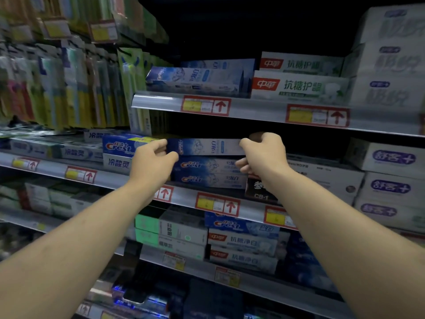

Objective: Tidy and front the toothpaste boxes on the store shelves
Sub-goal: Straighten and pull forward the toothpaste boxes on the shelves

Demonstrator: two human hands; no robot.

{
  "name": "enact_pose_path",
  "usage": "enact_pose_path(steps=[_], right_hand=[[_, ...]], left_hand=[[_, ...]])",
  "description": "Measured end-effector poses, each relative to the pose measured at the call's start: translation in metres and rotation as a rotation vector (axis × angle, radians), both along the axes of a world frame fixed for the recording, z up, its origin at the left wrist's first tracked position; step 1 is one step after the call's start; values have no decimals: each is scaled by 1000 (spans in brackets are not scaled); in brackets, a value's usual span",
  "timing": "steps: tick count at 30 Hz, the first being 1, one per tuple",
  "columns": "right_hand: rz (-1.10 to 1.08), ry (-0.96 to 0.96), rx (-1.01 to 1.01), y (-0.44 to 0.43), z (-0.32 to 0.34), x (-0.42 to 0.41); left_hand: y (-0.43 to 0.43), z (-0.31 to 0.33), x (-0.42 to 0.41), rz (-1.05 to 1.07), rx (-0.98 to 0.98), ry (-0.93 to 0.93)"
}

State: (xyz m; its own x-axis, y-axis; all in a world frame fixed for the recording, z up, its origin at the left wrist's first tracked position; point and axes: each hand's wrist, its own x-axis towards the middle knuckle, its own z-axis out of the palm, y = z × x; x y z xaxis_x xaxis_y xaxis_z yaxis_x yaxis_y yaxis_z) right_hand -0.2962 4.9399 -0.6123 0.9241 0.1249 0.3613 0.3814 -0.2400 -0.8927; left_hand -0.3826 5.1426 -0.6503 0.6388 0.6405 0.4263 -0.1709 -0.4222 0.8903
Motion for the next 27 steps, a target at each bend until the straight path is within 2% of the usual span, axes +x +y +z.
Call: enact_pose_path(steps=[7, 11, 14, 27], right_hand=[[97, -52, 104, -20, -20, -34], [62, -108, 94, -54, -48, -54], [13, -96, 92, -87, -71, -65], [-267, 182, 134, -207, -176, -72]], left_hand=[[-15, -16, -31, 132, -80, -148], [-51, -40, -50, 147, -102, -181], [-83, -62, -58, 104, -114, -133], [-196, -150, -42, -34, -121, 35]])
